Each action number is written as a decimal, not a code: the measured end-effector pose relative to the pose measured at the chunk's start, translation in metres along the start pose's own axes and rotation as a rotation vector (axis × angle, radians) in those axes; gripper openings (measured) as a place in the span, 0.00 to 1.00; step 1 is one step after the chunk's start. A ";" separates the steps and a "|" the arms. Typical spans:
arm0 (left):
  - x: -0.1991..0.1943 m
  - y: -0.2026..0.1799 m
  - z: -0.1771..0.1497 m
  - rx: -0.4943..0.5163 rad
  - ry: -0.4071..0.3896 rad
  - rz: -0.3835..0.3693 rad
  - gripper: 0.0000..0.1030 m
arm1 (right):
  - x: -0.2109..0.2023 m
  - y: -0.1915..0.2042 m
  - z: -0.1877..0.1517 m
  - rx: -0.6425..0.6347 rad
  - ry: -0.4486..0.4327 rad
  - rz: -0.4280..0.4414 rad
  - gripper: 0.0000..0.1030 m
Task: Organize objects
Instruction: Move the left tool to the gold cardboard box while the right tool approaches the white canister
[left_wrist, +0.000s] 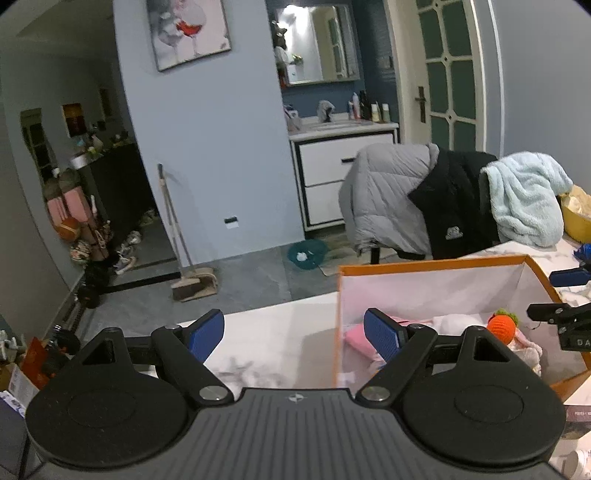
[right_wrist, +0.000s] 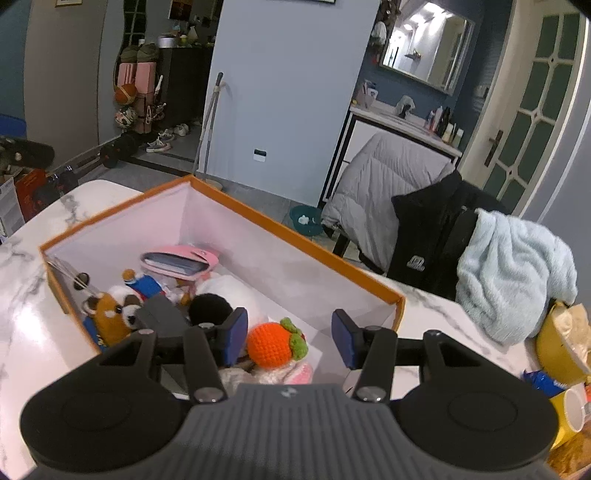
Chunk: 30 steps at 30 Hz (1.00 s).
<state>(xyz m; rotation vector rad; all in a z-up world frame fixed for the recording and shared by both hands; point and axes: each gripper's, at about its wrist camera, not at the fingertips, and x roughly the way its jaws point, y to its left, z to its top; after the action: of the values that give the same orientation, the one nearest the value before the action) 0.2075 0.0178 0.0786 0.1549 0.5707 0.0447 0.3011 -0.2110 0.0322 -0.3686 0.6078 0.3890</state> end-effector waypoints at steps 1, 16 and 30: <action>-0.004 0.005 0.000 -0.009 -0.002 0.002 0.95 | -0.006 0.002 0.002 -0.004 -0.006 -0.001 0.51; -0.011 0.051 -0.038 -0.159 0.009 -0.010 0.95 | -0.087 0.042 -0.043 -0.118 -0.006 0.043 0.54; 0.022 0.077 -0.097 -0.281 0.028 -0.032 0.95 | -0.135 0.012 -0.129 -0.020 0.154 0.120 0.64</action>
<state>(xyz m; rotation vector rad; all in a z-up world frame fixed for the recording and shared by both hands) 0.1734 0.1084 -0.0015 -0.1284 0.5886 0.0956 0.1331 -0.2904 0.0138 -0.3841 0.7790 0.4851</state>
